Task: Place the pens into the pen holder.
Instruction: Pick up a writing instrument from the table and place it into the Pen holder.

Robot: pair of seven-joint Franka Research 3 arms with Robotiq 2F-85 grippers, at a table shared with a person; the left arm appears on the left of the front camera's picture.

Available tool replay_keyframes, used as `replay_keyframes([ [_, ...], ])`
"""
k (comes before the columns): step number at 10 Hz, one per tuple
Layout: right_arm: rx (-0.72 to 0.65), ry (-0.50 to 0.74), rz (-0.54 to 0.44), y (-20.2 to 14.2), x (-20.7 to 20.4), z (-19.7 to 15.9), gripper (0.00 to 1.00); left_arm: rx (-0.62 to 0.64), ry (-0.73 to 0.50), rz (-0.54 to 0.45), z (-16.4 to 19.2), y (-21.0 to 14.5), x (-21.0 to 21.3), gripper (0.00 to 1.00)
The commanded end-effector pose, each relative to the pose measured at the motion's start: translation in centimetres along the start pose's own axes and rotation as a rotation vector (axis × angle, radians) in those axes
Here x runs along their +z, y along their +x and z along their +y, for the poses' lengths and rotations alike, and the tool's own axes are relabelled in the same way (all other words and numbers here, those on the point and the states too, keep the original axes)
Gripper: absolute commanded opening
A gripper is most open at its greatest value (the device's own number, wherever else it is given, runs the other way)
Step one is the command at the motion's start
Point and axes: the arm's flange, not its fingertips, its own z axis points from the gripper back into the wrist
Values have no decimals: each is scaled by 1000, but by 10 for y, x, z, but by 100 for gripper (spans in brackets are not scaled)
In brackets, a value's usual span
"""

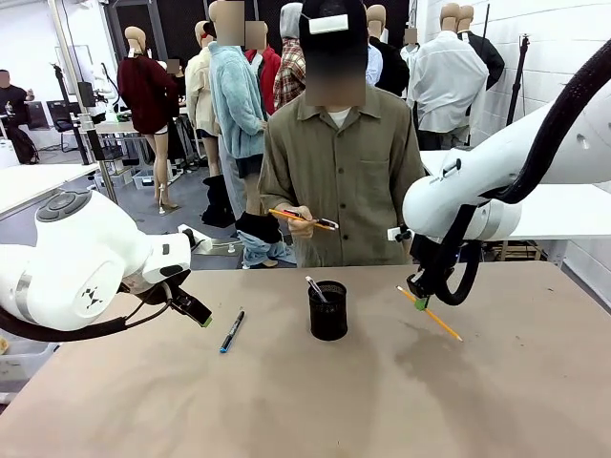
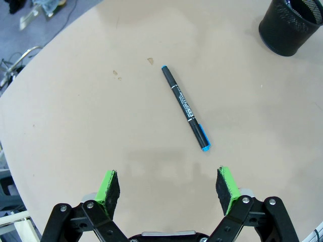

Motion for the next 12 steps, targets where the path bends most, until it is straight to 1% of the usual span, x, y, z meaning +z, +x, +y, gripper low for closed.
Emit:
replay_keyframes([
  [1, 120, 89, -165, -18, 12, 1, 0, 5, -1, -1, 2, -1, 1, 100],
  [2, 191, 134, -247, -19, 20, 3, 0, 5, -1, -1, 2, -1, 1, 100],
  [3, 225, 149, -274, -20, 24, 4, 0, 5, -1, -1, 2, -1, 1, 100],
  [4, 355, 261, -355, -23, 32, 4, 0, 5, -1, -1, 2, -1, 1, 100],
  [5, 401, 291, -391, -31, 39, -3, 0, 5, -1, -1, 2, -1, 1, 100],
  [6, 450, 330, -448, -43, 47, -17, 0, 5, -1, -1, 2, -1, 1, 100],
  [7, 493, 342, -503, -60, 53, -33, 0, 5, -1, -1, 2, -1, 1, 100],
  [8, 513, 365, -557, -80, 59, -54, 0, 5, -1, -1, 2, -1, 1, 100],
  [10, 475, 369, -630, -126, 66, -93, 0, 5, -1, -1, 2, -1, 1, 100],
  [11, 453, 362, -671, -147, 70, -105, 0, 5, -1, -1, 2, -1, 1, 100],
  [12, 438, 359, -776, -168, 71, -118, 0, 5, -1, -1, 2, -1, 1, 100],
])
